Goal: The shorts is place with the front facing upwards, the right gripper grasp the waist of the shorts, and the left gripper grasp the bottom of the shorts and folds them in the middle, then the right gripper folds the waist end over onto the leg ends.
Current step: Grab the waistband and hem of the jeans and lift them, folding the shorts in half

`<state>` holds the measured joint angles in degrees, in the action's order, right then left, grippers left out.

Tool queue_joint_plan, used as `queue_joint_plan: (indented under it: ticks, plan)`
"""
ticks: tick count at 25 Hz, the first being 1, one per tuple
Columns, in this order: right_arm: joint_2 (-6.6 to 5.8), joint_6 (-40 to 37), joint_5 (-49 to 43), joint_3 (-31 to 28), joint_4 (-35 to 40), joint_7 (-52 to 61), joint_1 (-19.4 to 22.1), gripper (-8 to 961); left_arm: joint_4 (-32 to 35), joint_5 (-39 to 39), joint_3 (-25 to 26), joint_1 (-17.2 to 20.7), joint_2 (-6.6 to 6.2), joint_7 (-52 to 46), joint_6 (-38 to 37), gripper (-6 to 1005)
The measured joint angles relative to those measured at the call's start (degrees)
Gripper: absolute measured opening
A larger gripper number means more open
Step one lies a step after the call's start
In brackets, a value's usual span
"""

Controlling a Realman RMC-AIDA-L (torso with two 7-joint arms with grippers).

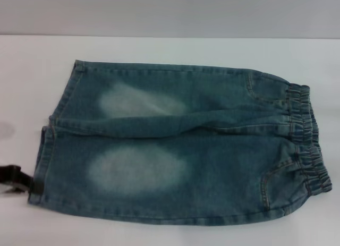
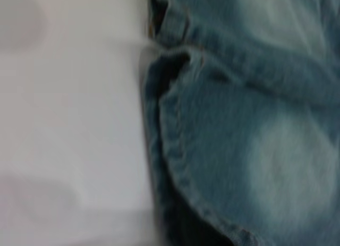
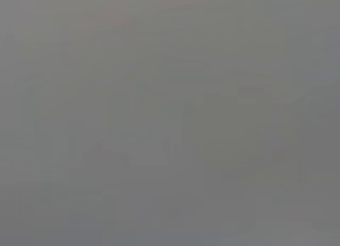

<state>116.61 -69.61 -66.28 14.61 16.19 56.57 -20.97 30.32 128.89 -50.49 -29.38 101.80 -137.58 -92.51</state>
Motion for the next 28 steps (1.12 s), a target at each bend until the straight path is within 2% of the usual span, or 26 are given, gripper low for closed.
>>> queue_joint_plan:
  ticks: [3, 6, 7, 8, 9, 12, 14, 17, 22, 24, 28]
  plan:
    - [-2.81, -1.83, -11.78, 3.8, 6.82, 16.45, 0.29, 755, 0.0, 0.0, 0.89, -0.21, 0.0, -0.01, 0.17, 9]
    - [-6.7, -7.47, -24.9, 7.72, 13.7, 31.13, -0.67, 755, 0.0, 0.0, 0.89, -0.21, 0.0, -0.01, 0.17, 9]
    - [-7.98, -9.89, -28.93, 8.43, 15.39, 34.85, -1.36, 755, 0.0, 0.0, 0.89, -0.21, 0.0, -0.01, 0.17, 9]
    - [-9.22, -12.54, -33.13, 8.82, 17.05, 38.31, -2.29, 755, 0.02, 0.05, 4.15, -1.59, 0.08, -0.43, 0.7, 9]
    - [-10.29, -15.12, -37.26, 9.07, 18.53, 41.46, -3.35, 755, 0.02, 0.05, 4.15, -1.59, 0.08, -0.43, 0.7, 9]
    - [-12.59, -22.88, -51.11, 9.35, 23.6, 49.23, -7.76, 755, 0.08, 0.06, 5.29, -3.08, -0.13, -0.65, 1.27, 9]
    - [-13.24, -27.12, -59.63, 10.04, 26.23, 52.22, -10.4, 755, 0.08, 0.06, 5.29, -3.08, -0.13, -0.65, 1.27, 9]
    - [-13.39, -32.65, -70.37, 13.37, 29.6, 53.85, -14.09, 755, 0.09, 0.06, 5.37, -3.92, -0.29, -0.63, 2.4, 9]
    - [-13.15, -34.06, -79.64, 20.2, 30.87, 55.83, -17.36, 755, 0.16, 0.05, 5.45, -4.39, -0.31, -0.62, 2.59, 8]
    - [-12.76, -33.87, -82.34, 23.13, 30.76, 56.67, -18.1, 755, 0.59, 0.05, 5.47, -4.55, -0.09, -0.61, 2.69, 8]
    - [-10.97, -32.85, -88.71, 27.06, 30.84, 57.99, -19.82, 755, 0.97, 0.04, 5.55, -4.71, 0.17, -0.64, 3.07, 8]
